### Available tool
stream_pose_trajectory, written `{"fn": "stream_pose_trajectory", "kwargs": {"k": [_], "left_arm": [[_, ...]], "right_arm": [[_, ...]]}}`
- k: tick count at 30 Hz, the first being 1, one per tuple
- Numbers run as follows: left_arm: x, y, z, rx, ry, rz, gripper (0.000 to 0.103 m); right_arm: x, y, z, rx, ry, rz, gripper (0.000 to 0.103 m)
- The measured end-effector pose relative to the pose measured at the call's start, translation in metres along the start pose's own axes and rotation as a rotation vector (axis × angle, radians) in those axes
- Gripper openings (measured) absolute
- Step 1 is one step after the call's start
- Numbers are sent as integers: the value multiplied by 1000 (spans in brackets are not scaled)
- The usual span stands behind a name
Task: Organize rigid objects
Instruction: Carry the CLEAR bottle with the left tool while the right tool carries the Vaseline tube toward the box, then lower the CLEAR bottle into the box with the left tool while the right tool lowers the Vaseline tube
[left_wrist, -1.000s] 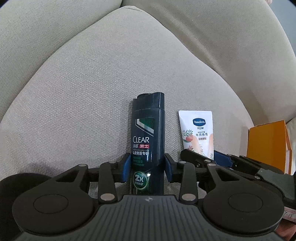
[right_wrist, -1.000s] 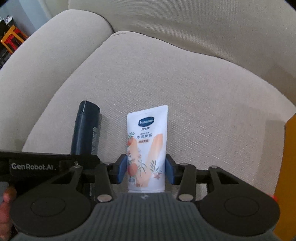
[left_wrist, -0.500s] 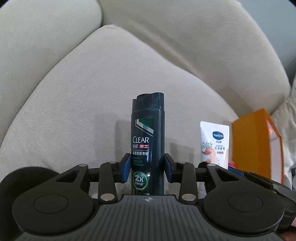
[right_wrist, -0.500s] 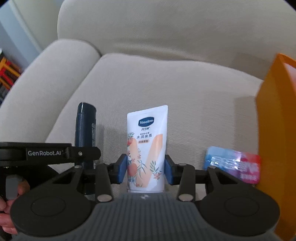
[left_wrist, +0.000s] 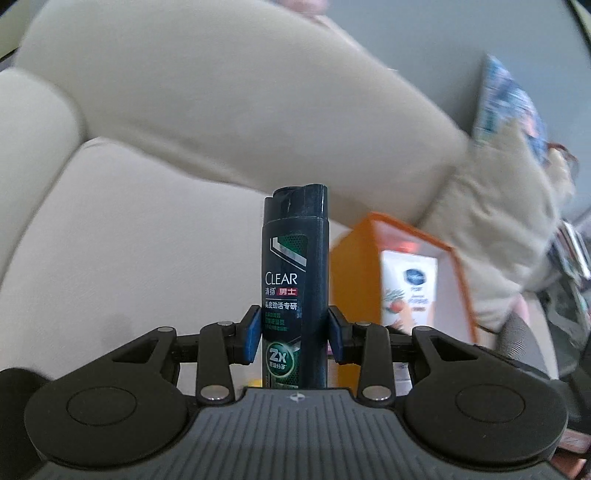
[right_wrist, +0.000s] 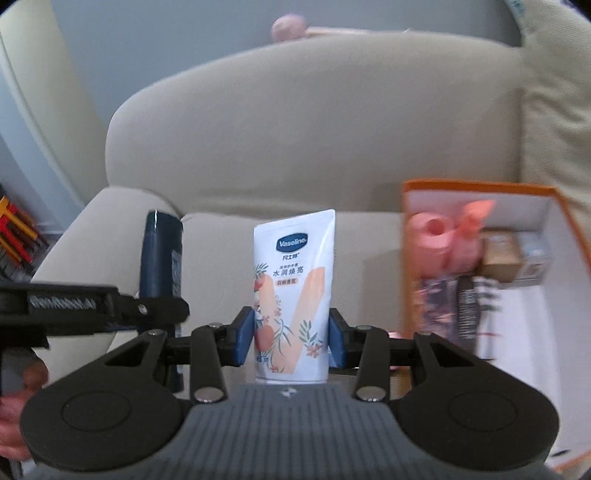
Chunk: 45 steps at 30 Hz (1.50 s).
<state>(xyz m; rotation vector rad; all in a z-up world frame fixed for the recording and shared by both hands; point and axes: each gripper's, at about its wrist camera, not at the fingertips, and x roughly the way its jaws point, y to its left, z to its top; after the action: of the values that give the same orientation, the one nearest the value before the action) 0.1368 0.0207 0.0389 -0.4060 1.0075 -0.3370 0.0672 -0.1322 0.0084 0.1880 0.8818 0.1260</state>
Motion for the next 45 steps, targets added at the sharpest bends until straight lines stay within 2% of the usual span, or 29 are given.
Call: {"fn": "stream_pose_trajectory", "kwargs": {"k": [3, 7, 11, 19, 26, 29, 33, 38, 41, 45], "left_arm": [[5, -39, 1, 64, 14, -58, 41], [29, -84, 2, 128, 69, -120, 41], [62, -113, 2, 154, 149, -163, 41], [142, -140, -6, 179, 290, -111, 41], [193, -145, 1, 196, 345, -63, 41], [203, -144, 4, 200, 356, -57, 41], [210, -147, 5, 228, 347, -34, 41], [216, -150, 4, 252, 345, -18, 41], [222, -150, 2, 237, 360, -29, 41], [223, -152, -1, 245, 360, -24, 41]], "right_arm": [[-25, -26, -2, -6, -12, -29, 43], [-45, -71, -9, 2, 15, -78, 43], [-42, -115, -12, 10, 65, -150, 43], [-1, -175, -12, 19, 148, -243, 44], [47, -189, -13, -56, 191, -299, 44], [63, -184, -12, -144, 188, -320, 44], [77, -184, -12, -182, 202, -347, 44], [85, -185, -15, -208, 198, -349, 43], [79, -182, -17, -208, 180, -352, 40], [70, -181, -17, -212, 166, -337, 40]]}}
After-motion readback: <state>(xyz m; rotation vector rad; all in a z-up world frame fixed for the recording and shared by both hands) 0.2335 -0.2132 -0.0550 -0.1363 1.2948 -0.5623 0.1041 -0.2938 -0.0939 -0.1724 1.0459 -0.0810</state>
